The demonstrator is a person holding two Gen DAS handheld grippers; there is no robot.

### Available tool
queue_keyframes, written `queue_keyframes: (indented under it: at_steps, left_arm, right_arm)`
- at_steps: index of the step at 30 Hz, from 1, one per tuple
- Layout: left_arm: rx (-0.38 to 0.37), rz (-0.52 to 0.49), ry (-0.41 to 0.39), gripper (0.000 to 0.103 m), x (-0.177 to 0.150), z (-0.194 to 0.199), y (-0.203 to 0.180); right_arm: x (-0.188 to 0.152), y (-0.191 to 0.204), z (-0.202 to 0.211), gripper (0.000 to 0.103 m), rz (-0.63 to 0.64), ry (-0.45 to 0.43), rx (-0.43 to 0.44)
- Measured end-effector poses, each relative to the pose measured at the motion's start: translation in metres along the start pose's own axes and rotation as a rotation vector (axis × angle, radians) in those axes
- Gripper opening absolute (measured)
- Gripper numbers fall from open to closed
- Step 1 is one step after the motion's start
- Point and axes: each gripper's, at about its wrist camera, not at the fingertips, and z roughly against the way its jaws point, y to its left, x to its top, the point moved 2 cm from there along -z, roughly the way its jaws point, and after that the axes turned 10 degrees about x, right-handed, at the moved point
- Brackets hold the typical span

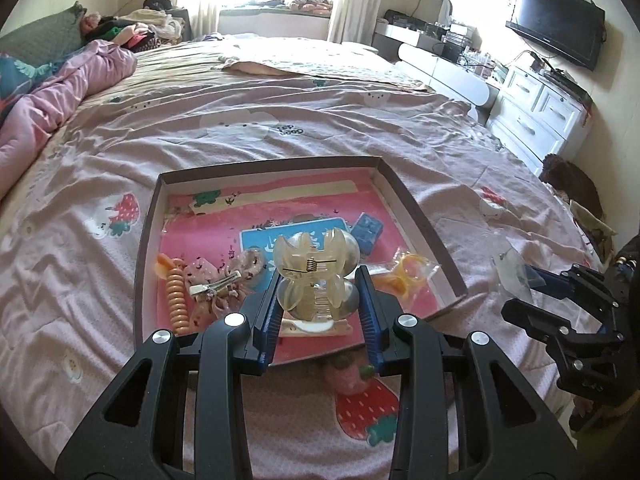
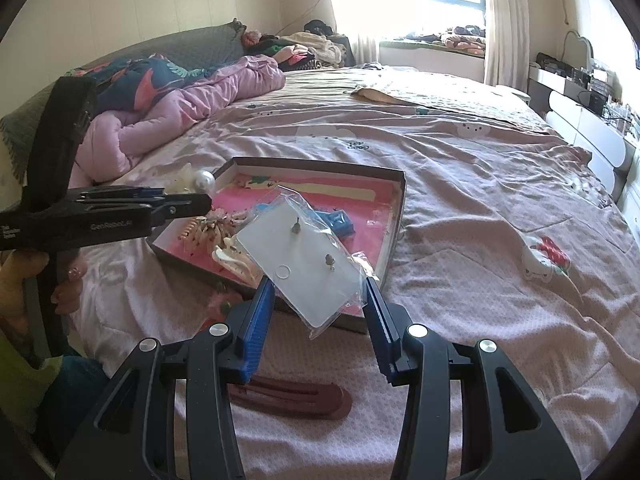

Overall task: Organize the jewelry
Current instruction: 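Lower the pearl clip and earring card into the box and open both grippers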

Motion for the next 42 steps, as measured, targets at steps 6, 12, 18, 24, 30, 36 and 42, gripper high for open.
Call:
queue_keyframes:
  at_steps: [6, 12, 18, 24, 30, 36, 42]
  left_arm:
    - [0.023, 0.024, 0.004, 0.027, 0.005, -0.012, 0.012]
    - [0.044, 0.036, 0.012, 0.027, 0.009, -0.026, 0.022]
    - [0.055, 0.041, 0.024, 0.027, 0.011, -0.042, 0.028]
    - [0.056, 0.047, 0.04, 0.027, 0.009, -0.054, 0.033]
    - [0.059, 0.054, 0.046, 0.027, 0.01, -0.062, 0.036]
    - [0.065, 0.054, 0.043, 0.027, 0.009, -0.065, 0.038]
    - [0.073, 0.058, 0.054, 0.027, 0.005, -0.07, 0.041]
  right_arm:
    - [0.009, -0.001, -0.011, 0.043, 0.01, 0.006, -0.009]
    - [0.021, -0.007, -0.023, 0.043, 0.015, 0.011, -0.02]
    - [0.029, -0.016, -0.039, 0.043, -0.004, 0.018, -0.031]
    - [0.032, -0.02, -0.059, 0.043, 0.005, 0.047, -0.059]
    - [0.034, -0.023, -0.077, 0.043, 0.0, 0.07, -0.058]
    - [0.037, -0.028, -0.092, 0.043, -0.008, 0.09, -0.072]
    - [0.034, -0.032, -0.103, 0.043, -0.031, 0.116, -0.077]
